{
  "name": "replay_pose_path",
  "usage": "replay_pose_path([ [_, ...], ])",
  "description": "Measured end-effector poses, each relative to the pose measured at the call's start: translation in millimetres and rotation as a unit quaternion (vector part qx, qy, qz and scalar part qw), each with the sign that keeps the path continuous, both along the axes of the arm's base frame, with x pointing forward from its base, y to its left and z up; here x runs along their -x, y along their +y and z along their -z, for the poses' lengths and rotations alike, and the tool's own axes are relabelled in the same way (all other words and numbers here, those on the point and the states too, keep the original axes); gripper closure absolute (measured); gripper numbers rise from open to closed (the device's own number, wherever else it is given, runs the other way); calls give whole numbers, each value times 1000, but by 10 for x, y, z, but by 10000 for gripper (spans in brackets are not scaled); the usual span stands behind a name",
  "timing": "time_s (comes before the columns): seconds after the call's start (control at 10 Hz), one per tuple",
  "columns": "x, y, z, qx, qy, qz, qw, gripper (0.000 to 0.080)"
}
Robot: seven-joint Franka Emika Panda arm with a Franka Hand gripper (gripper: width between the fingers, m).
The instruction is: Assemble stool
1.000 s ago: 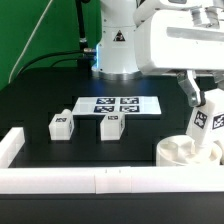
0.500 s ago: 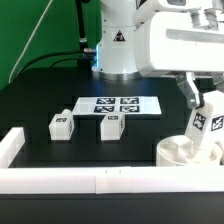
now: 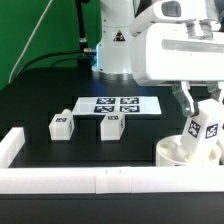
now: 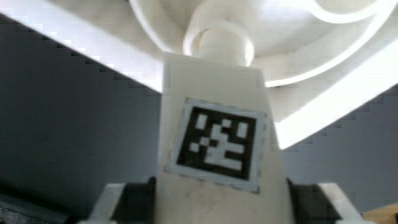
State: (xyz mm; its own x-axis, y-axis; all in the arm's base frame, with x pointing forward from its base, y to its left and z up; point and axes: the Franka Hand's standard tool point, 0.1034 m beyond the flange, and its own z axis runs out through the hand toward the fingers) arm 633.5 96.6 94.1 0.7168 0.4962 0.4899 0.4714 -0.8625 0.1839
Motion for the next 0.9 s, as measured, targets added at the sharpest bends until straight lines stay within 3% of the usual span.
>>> replay_pose_path([
  [0.4, 32, 10, 105, 0, 4, -1, 1000, 475],
  [0.9, 17, 16, 110, -1, -6, -1, 1000, 474],
])
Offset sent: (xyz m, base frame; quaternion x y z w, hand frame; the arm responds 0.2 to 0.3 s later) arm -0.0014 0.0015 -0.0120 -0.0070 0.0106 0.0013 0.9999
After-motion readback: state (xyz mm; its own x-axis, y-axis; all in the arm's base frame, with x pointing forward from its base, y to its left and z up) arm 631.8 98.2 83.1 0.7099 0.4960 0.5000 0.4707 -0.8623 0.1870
